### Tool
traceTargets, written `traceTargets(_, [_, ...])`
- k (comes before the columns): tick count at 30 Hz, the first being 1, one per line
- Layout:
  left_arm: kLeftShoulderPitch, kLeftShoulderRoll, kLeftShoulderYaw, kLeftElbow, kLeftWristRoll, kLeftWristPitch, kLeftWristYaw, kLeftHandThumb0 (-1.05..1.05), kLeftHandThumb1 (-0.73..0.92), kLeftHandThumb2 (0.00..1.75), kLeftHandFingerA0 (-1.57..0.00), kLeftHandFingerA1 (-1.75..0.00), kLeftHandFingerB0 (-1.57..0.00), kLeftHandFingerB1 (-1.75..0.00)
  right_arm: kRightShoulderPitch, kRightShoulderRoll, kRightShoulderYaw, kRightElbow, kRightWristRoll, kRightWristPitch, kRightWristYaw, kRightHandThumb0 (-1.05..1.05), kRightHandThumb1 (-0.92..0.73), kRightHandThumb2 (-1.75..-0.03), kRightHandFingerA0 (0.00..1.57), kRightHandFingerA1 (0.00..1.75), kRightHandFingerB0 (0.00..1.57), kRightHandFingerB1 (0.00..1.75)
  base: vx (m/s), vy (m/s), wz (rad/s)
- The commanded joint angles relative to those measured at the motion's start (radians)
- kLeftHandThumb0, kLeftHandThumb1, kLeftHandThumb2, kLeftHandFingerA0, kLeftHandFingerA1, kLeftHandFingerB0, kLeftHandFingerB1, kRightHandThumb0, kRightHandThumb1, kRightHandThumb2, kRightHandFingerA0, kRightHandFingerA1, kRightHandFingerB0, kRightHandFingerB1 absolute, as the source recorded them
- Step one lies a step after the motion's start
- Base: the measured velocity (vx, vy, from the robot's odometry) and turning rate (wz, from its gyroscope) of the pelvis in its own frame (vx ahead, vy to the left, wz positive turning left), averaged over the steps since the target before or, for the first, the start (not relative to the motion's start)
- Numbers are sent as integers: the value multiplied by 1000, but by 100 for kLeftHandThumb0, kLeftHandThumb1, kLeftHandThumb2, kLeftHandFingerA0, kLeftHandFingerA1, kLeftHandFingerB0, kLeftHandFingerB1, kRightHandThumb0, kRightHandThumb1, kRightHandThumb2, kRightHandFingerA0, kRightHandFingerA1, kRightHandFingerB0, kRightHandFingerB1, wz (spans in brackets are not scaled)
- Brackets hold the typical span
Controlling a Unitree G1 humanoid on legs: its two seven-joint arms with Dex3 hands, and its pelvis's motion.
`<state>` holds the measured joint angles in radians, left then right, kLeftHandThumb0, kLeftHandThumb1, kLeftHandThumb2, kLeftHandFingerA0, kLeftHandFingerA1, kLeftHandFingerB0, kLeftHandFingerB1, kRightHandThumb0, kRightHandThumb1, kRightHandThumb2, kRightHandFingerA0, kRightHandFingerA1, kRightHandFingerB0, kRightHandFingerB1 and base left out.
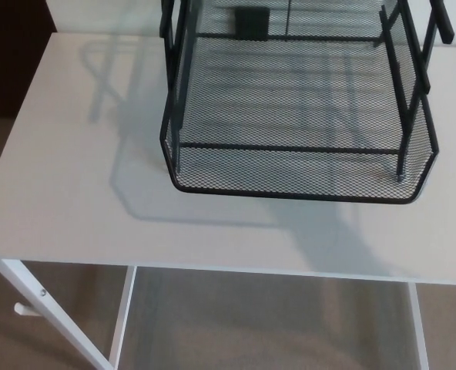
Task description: The robot walks towards a desk on which a file tray is kept in the middle and a stapler is kept to its right. The robot lifts the stapler using its right hand and places it on the file tray.
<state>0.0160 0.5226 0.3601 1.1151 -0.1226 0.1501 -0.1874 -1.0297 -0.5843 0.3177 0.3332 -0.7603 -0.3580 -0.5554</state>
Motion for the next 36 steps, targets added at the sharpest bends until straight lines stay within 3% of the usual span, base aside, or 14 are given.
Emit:
traceTargets(1, [0,4,-9,7,3,-62,-6,-74,74,108,-28,-62,-7,-46,-34,70,51,37,-83,-8,3,-12,-52,-90,85,175,66,170,0,0,0])
traceTargets(7, [-11,1,-15,-1,3,-50,4,-72,74,108,-27,-61,-7,-46,-20,149,122,126,-129,-32,-33,-15,-49,-93,97,175,77,154,0,0,0])
traceTargets(8, [-13,2,-13,4,0,-51,1,-74,92,71,-28,-55,-11,-35,-9,155,126,122,-110,-43,3,-15,-51,-91,96,175,71,158,0,0,0])
traceTargets(11, [-17,-1,-11,3,-4,-50,3,-73,74,108,-27,-61,-7,-46,27,180,149,114,-117,-24,48,-26,-47,-102,125,139,94,122,0,0,0])
traceTargets(18, [-20,-2,-10,9,-6,-60,-1,-72,74,107,-26,-61,-7,-47,110,191,196,69,-29,95,465,-13,-56,-84,87,172,73,127,0,0,0])
traceTargets(20, [-22,-1,-15,8,0,-62,-2,-72,75,109,-25,-59,-4,-45,131,180,194,67,38,121,600,-25,-65,-59,86,173,85,76,0,0,0])
traceTargets(22, [-24,1,-20,3,5,-56,1,-73,75,108,-27,-60,-7,-47,135,174,198,97,33,118,617,-12,-67,-69,97,167,72,133,0,0,0])
traceTargets(24, [-23,2,-16,6,1,-54,-1,-73,74,107,-26,-60,-7,-47,137,172,201,112,18,118,619,-8,-64,-73,99,171,65,141,0,0,0])
traceTargets(25, [-23,2,-17,3,2,-52,-1,-72,74,108,-27,-60,-7,-47,137,168,201,125,8,123,628,-31,-47,-86,111,135,82,113,0,0,0])
traceTargets(26, [-24,2,-20,-2,4,-49,0,-72,74,107,-27,-60,-8,-47,136,161,199,140,4,129,647,-22,-66,-59,77,172,73,127,0,0,0])
traceTargets(29, [-27,2,-19,-6,3,-43,3,-72,74,107,-27,-60,-8,-48,132,163,188,140,22,148,698,-25,-70,-60,78,170,72,118,0,0,0])
traceTargets(31, [-27,1,-18,-10,1,-36,2,-73,92,71,-30,-53,-12,-36,123,154,184,118,34,174,773,-28,-72,-61,81,123,77,53,0,0,0])
traceTargets(32, [-27,0,-16,-12,-1,-35,2,-73,73,107,-27,-60,-7,-47,120,150,185,115,31,177,785,-31,-70,-60,76,98,67,44,0,0,0])
traceTargets(36, [-37,2,-23,-7,5,-40,1,-73,74,108,-28,-61,-7,-47,102,159,169,91,32,242,865,-56,-40,-81,1,37,1,33,0,0,0])
